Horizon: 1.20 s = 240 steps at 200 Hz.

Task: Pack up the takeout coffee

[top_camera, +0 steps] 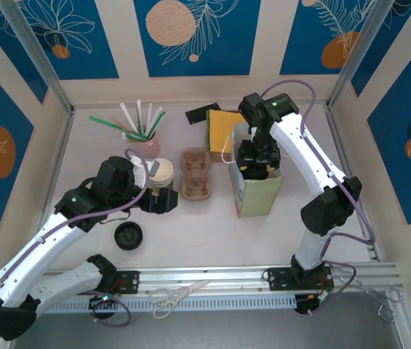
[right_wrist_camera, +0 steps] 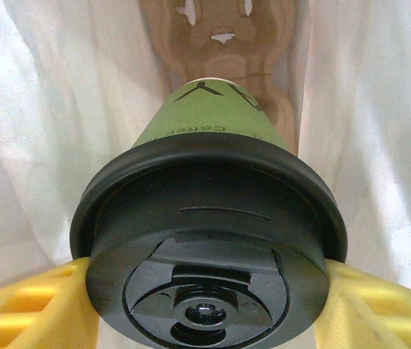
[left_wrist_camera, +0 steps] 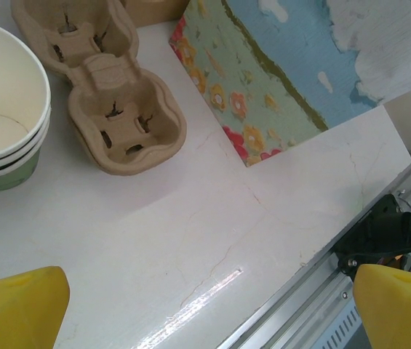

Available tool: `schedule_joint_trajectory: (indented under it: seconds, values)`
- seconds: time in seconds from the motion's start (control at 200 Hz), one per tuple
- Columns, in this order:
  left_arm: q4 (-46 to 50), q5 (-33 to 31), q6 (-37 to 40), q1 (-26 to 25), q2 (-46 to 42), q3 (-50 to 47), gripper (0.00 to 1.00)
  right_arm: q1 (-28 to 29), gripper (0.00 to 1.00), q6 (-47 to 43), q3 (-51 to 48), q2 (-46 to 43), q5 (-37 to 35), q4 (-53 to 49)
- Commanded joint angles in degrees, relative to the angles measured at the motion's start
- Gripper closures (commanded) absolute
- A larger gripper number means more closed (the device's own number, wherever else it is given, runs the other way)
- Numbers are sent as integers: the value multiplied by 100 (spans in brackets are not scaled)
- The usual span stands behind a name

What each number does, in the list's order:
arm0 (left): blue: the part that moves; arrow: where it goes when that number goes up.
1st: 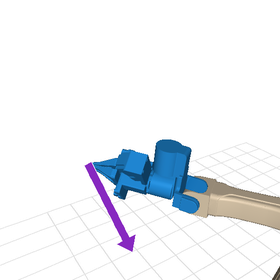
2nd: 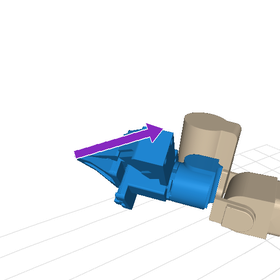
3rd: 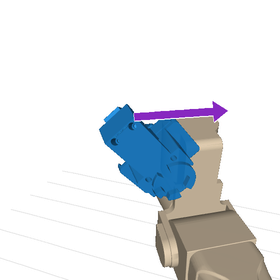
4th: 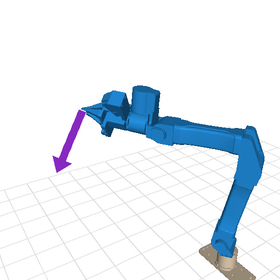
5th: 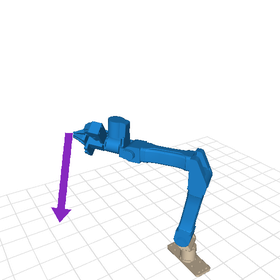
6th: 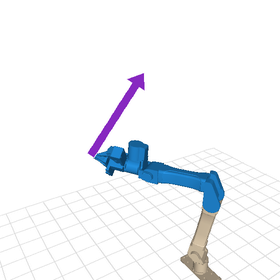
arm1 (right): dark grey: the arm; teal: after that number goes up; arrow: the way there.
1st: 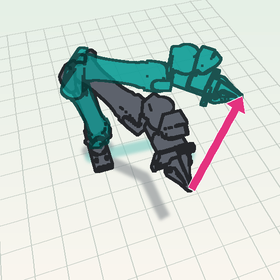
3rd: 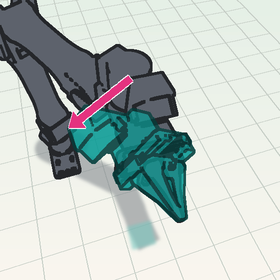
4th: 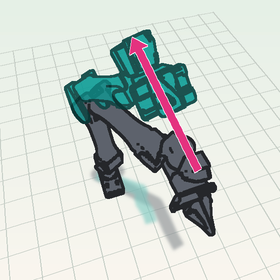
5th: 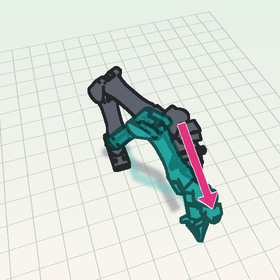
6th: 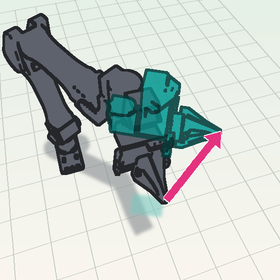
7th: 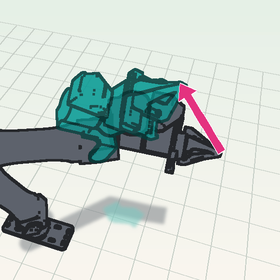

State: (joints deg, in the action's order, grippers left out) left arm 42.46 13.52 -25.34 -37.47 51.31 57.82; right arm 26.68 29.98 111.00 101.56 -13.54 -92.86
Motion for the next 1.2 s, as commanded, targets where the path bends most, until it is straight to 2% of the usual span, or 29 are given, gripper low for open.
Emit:
schedule_joint_trajectory:
  seconds: [0.0,0.585,1.195]
  values:
    - [71,69,48,-31,-112,75,0,31,34,-89,-120,49,44,-805]
    - [35,45,-49,-29,-191,-32,0,143,34,-152,-214,351,132,-615]
    - [34,46,-84,-25,-183,-47,0,112,34,-49,-849,140,203,-208]
